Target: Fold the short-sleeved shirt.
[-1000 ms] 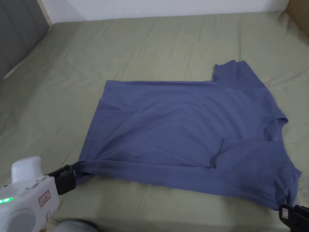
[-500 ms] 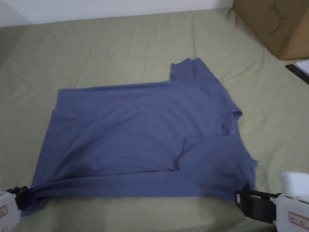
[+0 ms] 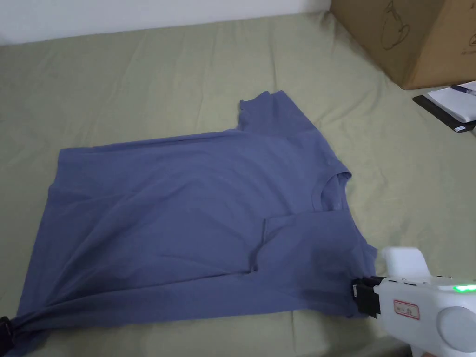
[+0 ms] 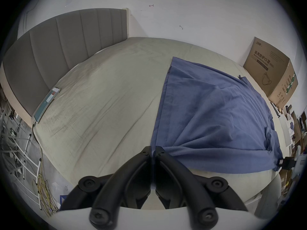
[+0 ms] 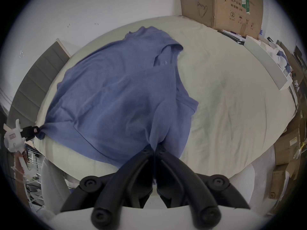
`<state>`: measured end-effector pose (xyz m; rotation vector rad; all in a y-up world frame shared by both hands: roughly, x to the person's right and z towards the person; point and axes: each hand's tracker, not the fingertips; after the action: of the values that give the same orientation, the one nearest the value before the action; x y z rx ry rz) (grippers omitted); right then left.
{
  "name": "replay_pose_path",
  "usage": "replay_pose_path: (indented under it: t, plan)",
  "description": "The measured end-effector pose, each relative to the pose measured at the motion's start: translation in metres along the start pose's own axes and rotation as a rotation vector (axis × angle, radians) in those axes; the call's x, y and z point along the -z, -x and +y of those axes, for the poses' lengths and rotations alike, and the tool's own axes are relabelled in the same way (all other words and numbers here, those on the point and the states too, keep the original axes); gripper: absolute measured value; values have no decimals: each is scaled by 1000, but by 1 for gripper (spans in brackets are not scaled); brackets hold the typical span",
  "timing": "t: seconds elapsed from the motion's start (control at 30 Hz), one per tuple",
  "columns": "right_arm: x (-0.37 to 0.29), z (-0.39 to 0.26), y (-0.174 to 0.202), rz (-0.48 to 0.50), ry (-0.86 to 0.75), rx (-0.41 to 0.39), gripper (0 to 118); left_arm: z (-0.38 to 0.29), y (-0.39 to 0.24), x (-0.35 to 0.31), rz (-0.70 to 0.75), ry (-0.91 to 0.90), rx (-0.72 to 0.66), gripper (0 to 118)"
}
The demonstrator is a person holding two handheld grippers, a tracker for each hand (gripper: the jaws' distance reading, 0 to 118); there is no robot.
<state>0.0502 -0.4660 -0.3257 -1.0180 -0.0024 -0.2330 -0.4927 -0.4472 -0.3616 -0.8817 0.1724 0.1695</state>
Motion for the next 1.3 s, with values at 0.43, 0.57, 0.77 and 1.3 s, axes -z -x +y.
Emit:
replay_pose_path:
  t: [0.43, 0.57, 0.77, 1.3]
  plan:
    - [-7, 92, -12, 41, -133, 47, 2, 73, -11, 14, -20, -59, 53, 3]
    - [27, 135, -11, 11, -135, 39, 2, 109, -25, 53, -7, -40, 118, 3]
    - [87, 154, -18, -54, -41, 68, 3, 129, -43, 110, 16, 25, 162, 42]
    - [-15, 66, 0, 47, -172, 17, 0, 56, 3, 12, -40, -29, 27, 0]
